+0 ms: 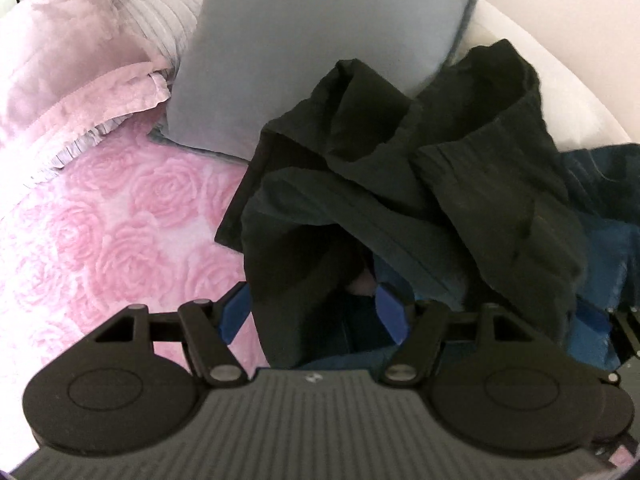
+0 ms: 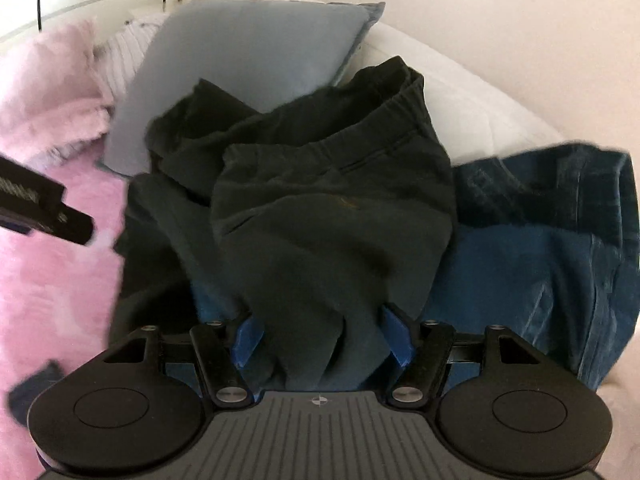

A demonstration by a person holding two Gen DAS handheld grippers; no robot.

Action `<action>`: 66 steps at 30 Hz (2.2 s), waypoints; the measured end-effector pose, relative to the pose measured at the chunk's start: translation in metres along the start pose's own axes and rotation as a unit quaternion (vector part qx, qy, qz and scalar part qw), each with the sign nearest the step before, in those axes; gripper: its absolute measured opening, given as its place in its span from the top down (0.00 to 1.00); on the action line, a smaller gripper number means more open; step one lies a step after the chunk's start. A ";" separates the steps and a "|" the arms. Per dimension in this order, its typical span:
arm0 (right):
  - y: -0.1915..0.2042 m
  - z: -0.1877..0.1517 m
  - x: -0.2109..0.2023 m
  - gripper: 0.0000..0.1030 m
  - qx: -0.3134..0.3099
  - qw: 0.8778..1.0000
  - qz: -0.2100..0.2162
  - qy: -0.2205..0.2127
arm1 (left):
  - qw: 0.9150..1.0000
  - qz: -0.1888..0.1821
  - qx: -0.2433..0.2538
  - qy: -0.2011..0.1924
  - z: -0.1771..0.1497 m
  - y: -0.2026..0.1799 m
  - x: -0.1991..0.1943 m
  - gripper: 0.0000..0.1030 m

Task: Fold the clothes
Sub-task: 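Reach both grippers into the pile and grasp the black trousers, then lift the black trousers with both grippers and drop them on the bed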

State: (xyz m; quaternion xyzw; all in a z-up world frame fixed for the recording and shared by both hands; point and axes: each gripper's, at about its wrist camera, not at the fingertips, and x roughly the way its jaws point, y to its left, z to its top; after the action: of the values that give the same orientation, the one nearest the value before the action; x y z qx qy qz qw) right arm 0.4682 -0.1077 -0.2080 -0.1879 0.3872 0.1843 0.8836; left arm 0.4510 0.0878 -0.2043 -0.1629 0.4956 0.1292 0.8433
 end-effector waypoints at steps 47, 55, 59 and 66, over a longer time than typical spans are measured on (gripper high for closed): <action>0.302 0.036 -0.541 0.83 0.200 0.759 0.607 -0.127 | 0.836 0.314 -0.368 -0.259 -0.484 0.379 -0.596 0.35; 0.296 -0.134 -0.382 0.55 -0.013 0.924 0.323 0.203 | 0.852 0.327 -0.387 -0.135 -0.573 0.351 -0.557 0.35; 0.260 -0.167 -0.370 0.55 -0.034 0.921 0.324 0.211 | 0.854 0.331 -0.391 -0.088 -0.599 0.314 -0.540 0.35; 0.241 -0.252 -0.401 0.55 -0.236 0.906 0.338 0.099 | 0.862 0.338 -0.376 -0.037 -0.625 0.248 -0.507 0.35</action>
State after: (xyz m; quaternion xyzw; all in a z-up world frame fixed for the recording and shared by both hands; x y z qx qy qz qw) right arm -0.0537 -0.0921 -0.1096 -0.2664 0.4581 0.5380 0.6555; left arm -0.3802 0.0343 -0.0799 -0.2849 0.4028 0.5888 0.6402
